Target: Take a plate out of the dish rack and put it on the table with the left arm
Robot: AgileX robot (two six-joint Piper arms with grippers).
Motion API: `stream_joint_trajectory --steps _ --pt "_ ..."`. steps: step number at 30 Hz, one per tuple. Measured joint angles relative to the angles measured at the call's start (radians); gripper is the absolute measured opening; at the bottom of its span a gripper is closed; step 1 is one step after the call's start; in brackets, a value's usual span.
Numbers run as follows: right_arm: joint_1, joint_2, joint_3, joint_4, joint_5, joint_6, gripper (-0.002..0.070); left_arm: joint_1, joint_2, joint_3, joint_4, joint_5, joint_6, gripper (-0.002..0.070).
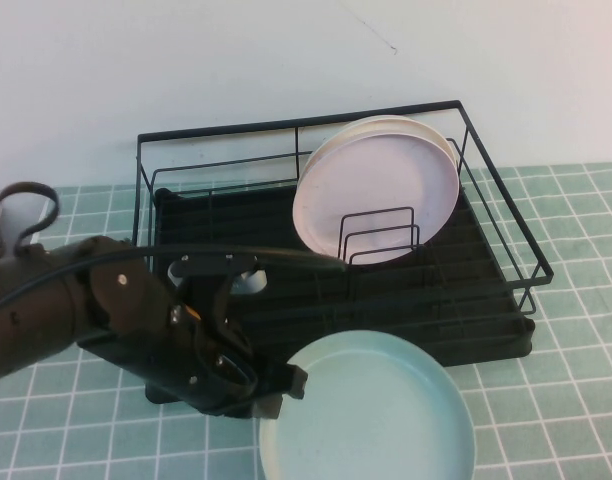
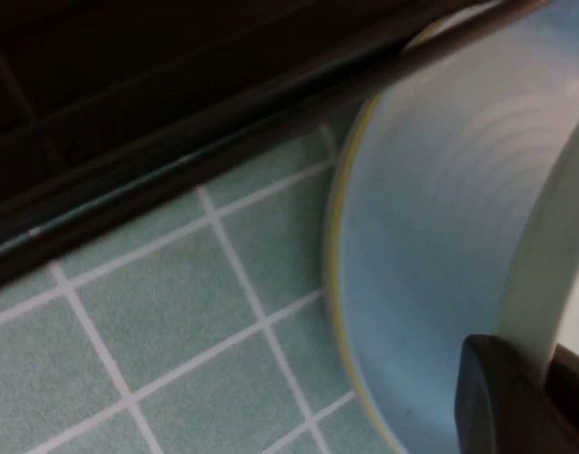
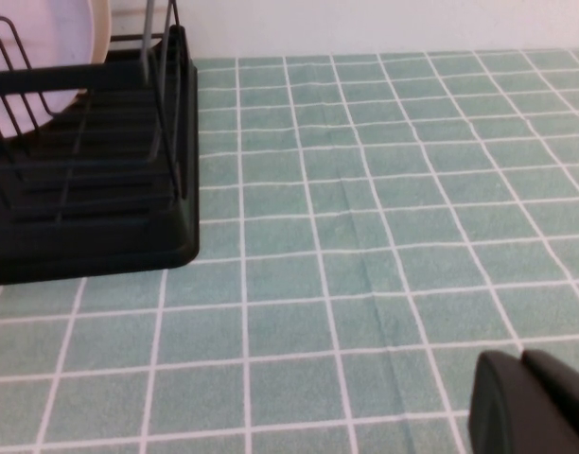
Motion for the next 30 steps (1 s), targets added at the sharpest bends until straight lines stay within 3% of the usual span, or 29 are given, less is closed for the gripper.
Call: stream_joint_trajectory --steps 7,11,15,18,24,27,30 --pt "0.0 0.0 0.0 0.0 0.0 0.0 -0.0003 0.0 0.047 0.002 0.008 0.004 -0.002 0.0026" --pt "0.0 0.0 0.0 0.0 0.0 0.0 -0.0003 0.0 0.045 0.002 0.02 0.012 -0.002 0.0154" --pt "0.0 0.0 0.0 0.0 0.0 0.0 -0.0003 0.0 0.009 0.002 0.048 0.033 -0.004 0.0331" --pt "0.0 0.0 0.0 0.0 0.0 0.0 -0.0003 0.0 -0.047 -0.003 0.066 0.051 -0.004 0.0385" --pt "0.0 0.0 0.0 0.0 0.0 0.0 -0.0003 0.0 -0.244 -0.007 0.1 0.061 -0.007 0.0333" --pt "0.0 0.0 0.0 0.0 0.0 0.0 -0.0003 0.0 -0.359 -0.01 0.12 0.066 -0.007 0.0258" --pt "0.0 0.0 0.0 0.0 0.0 0.0 -0.0003 0.0 -0.477 -0.01 0.144 0.078 -0.001 0.0139"
